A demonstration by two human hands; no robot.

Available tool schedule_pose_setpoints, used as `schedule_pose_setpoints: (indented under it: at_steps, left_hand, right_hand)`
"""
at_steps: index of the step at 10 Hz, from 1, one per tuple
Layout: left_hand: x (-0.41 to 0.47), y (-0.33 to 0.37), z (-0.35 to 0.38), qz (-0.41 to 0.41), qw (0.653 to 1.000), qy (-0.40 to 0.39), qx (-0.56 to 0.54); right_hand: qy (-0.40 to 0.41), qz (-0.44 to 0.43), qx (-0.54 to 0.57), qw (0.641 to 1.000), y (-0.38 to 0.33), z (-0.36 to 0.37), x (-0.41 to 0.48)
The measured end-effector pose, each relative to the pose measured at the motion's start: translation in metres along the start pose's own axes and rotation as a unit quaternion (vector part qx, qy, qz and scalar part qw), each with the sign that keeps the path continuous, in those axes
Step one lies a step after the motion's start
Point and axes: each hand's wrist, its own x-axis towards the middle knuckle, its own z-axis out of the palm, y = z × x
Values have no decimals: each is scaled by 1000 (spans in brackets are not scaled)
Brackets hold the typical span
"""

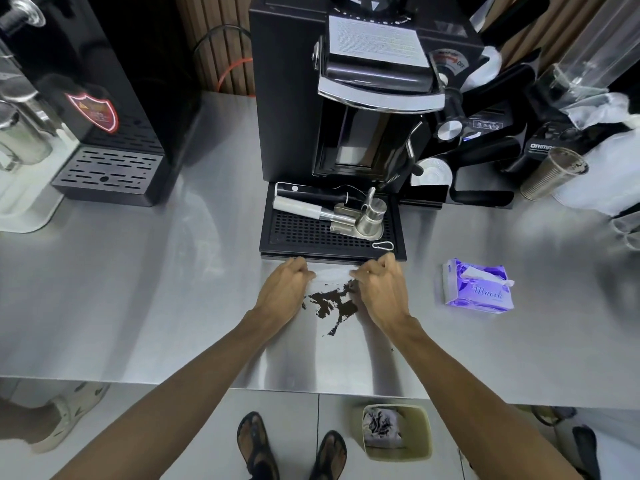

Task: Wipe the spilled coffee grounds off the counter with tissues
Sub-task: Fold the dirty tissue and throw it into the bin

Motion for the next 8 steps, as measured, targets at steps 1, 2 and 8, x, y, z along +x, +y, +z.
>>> schedule_pose_setpoints:
  at_steps: [1,2,8]
  left_hand:
    - [-11,-9,-1,14,1000,3,-24]
    - [-17,-23,-7,-3,999,18,-36]
    - [-71,-11,-26,-146,983,75,-85]
  right_hand:
    - [-60,-29,-15,998,-2,-2,-10]
    - [-46,-22,14,999,-9,-14,-4]
    - [-9,-157,105,982,-35,-2,26]
